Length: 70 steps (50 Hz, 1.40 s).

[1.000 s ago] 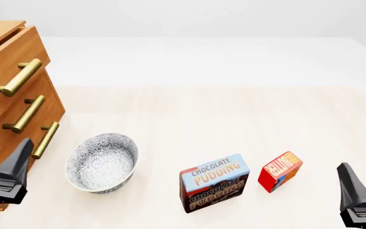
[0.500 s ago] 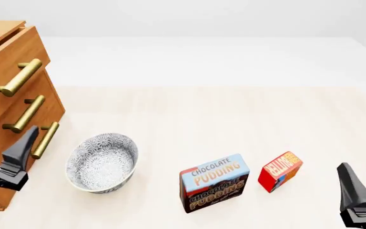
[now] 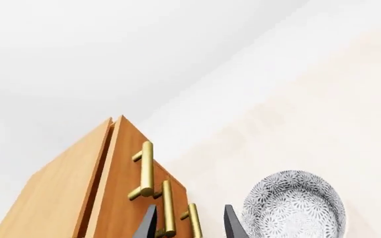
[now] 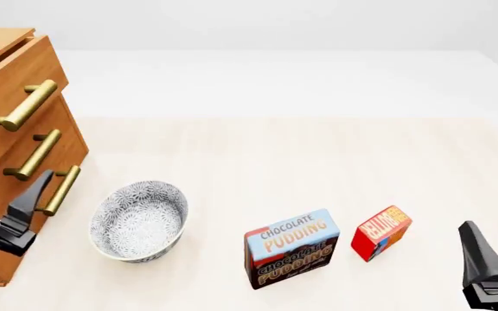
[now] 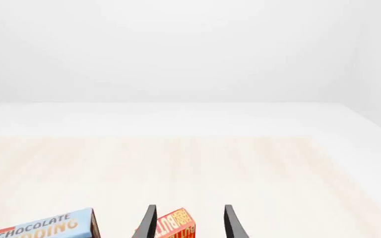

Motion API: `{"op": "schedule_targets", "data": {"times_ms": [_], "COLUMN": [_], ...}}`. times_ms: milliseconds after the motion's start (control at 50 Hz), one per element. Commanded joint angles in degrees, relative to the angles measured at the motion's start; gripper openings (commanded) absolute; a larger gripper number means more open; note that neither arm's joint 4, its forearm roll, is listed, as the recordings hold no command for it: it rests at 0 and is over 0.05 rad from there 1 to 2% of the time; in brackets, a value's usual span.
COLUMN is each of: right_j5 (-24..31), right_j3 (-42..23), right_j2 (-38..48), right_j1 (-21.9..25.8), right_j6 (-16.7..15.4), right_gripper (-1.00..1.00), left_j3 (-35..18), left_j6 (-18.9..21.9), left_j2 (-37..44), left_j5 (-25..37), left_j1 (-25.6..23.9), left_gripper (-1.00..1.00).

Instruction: Put the butter at the back in the top drawer of the cabinet and close it.

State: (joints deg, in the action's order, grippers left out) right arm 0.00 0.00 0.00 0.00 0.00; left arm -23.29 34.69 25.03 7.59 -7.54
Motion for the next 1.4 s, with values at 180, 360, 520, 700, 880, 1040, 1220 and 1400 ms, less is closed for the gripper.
{"op": "schedule_targets", "data": {"times_ms": [180, 360, 520, 700, 880, 1040, 1220, 1400], "right_j5": [0.00, 0.00, 0.00, 0.00, 0.00, 0.00, 0.00, 0.00], "right_j3": [0.00, 0.00, 0.00, 0.00, 0.00, 0.00, 0.00, 0.00], "right_j2": [0.00, 0.00, 0.00, 0.00, 0.00, 0.00, 0.00, 0.00], "right_j1": [0.00, 0.00, 0.00, 0.00, 0.00, 0.00, 0.00, 0.00], "right_j6": [0.00, 0.00, 0.00, 0.00, 0.00, 0.00, 0.00, 0.00], "right_gripper": [1.00, 1.00, 1.00, 1.00, 1.00, 1.00, 1.00, 1.00], "left_j3": [-1.70, -0.66, -0.91, 0.42, 1.26, 2.05, 2.08, 2.19], "left_j6": [10.44, 16.12, 19.27, 25.61, 33.46, 34.62, 36.85, 38.48], "left_j2": [3.51, 6.06, 6.29, 6.26, 8.54, 8.67, 9.34, 8.18], "left_j5": [1.02, -0.99, -0.74, -2.92, -6.45, -7.64, -9.46, -9.83], "left_j1": [1.22, 2.14, 3.64, 6.20, 8.07, 7.89, 7.26, 7.42], "left_gripper": [1.00, 1.00, 1.00, 1.00, 1.00, 1.00, 1.00, 1.00]}}
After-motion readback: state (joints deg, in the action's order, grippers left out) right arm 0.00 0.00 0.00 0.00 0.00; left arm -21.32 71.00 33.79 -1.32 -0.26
